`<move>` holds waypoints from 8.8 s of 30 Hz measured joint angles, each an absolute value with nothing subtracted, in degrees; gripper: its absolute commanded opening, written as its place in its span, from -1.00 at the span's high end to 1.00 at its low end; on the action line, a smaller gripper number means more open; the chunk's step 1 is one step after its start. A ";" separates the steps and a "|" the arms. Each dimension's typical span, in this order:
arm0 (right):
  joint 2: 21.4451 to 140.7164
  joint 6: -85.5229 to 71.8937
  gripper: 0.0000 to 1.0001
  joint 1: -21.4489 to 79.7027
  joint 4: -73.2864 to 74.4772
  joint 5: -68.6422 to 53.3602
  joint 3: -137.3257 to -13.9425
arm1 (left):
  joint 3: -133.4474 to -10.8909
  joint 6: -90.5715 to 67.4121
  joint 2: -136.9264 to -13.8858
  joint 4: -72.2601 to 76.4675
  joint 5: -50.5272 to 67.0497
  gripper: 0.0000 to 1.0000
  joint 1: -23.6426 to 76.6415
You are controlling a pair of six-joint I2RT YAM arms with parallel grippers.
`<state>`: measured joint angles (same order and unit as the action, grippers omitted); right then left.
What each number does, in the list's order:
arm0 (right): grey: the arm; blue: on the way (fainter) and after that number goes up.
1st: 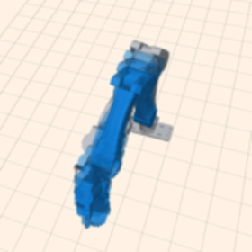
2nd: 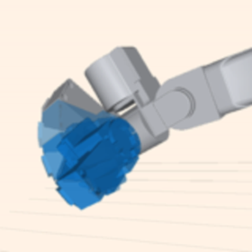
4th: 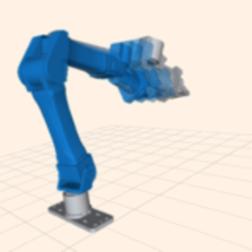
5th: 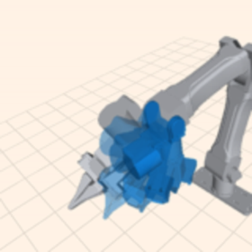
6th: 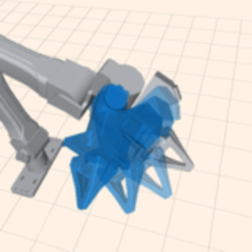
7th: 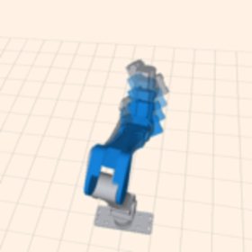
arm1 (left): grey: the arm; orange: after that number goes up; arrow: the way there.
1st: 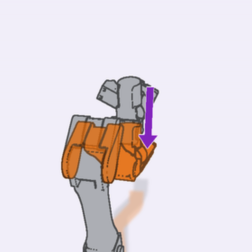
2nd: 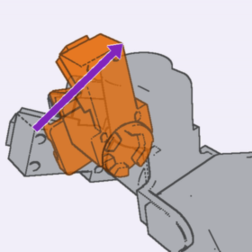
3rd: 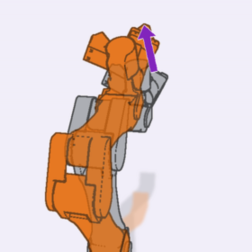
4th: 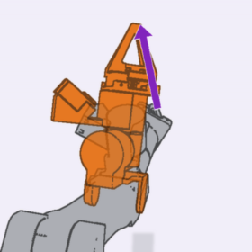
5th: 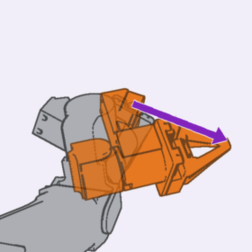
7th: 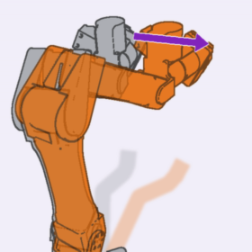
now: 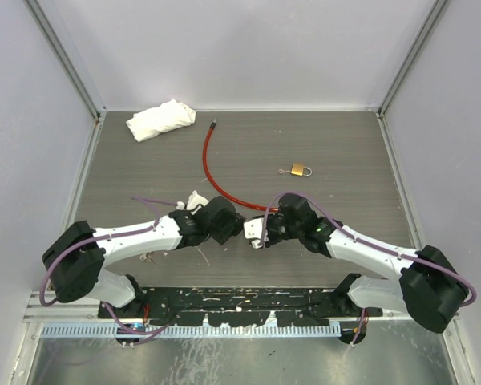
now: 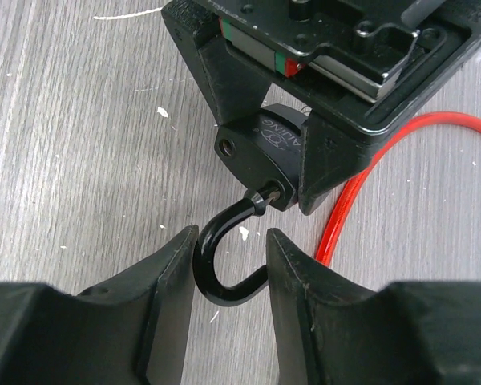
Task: Lock with the key
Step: Lock the lock.
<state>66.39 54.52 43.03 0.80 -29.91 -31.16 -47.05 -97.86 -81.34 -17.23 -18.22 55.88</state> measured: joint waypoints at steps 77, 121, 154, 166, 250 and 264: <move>70.85 27.11 0.98 26.92 2.28 -56.73 -36.12 | -10.37 -11.22 -68.99 50.54 9.80 -0.96 51.35; 69.95 42.26 0.83 26.41 15.73 -60.82 -40.21 | -25.98 -13.43 -107.20 78.76 44.64 1.00 45.23; 77.43 52.31 0.08 29.52 25.04 -52.49 -44.58 | -26.24 9.87 -88.51 35.46 29.12 1.00 47.31; 79.90 50.85 0.74 31.51 21.52 -51.51 -44.23 | -25.08 9.80 -88.66 38.00 28.60 1.00 47.40; 82.98 55.90 0.98 33.69 34.81 -51.75 -51.75 | -20.80 5.72 -98.10 63.40 31.75 1.00 48.62; 87.85 49.45 0.98 37.56 29.82 -48.27 -54.87 | -18.46 3.44 -101.38 72.40 34.65 1.00 45.76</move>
